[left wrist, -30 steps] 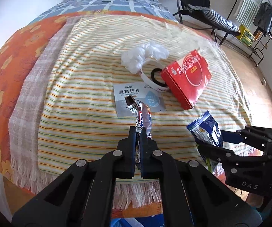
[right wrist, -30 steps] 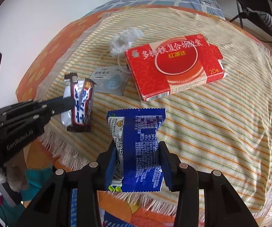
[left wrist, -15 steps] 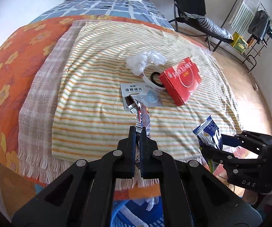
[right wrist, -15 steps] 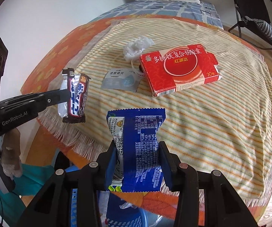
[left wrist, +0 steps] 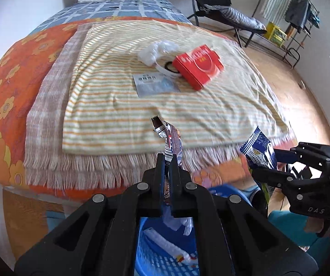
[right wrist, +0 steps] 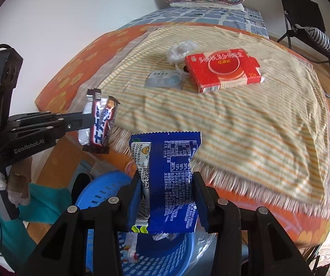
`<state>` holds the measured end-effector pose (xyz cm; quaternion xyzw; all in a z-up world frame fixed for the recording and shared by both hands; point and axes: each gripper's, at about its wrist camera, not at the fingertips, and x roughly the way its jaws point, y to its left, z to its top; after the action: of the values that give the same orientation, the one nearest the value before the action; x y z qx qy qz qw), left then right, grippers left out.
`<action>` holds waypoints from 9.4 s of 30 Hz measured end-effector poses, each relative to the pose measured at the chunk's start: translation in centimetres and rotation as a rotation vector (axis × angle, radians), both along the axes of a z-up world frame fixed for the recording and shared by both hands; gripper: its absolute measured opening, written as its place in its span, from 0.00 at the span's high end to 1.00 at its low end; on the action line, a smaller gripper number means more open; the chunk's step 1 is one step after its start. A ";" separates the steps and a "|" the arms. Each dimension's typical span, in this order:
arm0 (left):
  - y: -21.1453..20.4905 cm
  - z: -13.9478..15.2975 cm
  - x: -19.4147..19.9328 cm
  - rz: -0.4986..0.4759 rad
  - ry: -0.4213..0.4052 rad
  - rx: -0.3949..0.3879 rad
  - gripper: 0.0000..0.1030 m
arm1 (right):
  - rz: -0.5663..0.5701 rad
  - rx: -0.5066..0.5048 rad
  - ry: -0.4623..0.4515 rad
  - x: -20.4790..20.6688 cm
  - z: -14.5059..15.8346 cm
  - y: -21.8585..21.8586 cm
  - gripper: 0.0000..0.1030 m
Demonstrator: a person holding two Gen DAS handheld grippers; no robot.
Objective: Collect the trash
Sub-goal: 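Carry both wrappers over the blue basket with both tools, then open both tools to drop the wrappers into the basket, then move both tools back over the bed toward the red box, then grasp the white tissue with the left tool while the right tool grasps the red box, then lift and carry the tissue and red box over the blue basket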
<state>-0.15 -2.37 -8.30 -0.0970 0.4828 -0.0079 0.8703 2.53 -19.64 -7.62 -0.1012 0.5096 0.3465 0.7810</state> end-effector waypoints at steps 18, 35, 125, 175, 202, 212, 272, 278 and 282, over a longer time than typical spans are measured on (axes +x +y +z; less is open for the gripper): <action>-3.3 -3.4 -4.9 -0.092 0.069 0.001 0.99 | 0.015 -0.006 0.063 -5.5 -3.1 -1.0 0.57; -4.5 -6.4 -6.4 -0.129 0.146 0.019 0.99 | 0.037 -0.042 0.103 -7.2 -5.6 -1.5 0.55; 3.3 0.4 10.9 -0.010 -0.004 0.092 0.39 | -0.350 0.006 -0.044 11.6 3.7 0.5 0.00; 3.9 -3.4 23.2 -0.044 -0.004 0.071 0.75 | -0.627 -0.058 0.135 25.8 -4.8 4.2 0.03; 5.0 -2.0 21.1 -0.010 -0.049 0.091 0.86 | -0.575 0.002 0.241 24.4 -4.8 0.6 0.11; 4.9 -1.9 21.1 -0.016 -0.053 0.097 0.86 | -0.572 -0.019 0.265 24.8 -5.9 2.4 0.06; -1.2 4.5 4.8 -0.162 -0.144 0.180 0.86 | -0.306 0.037 -0.126 8.6 4.9 -2.1 0.13; -1.1 3.9 2.0 -0.159 -0.126 0.158 0.86 | -0.247 0.037 -0.143 4.9 5.5 -2.2 0.13; -1.1 3.3 0.4 -0.158 -0.112 0.149 0.86 | -0.215 0.044 -0.126 2.8 5.4 -2.4 0.13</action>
<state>0.27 -3.50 -4.99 0.0068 0.4389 -0.0460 0.8973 5.29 -22.01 -2.21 -0.0505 0.4596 0.2650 0.8461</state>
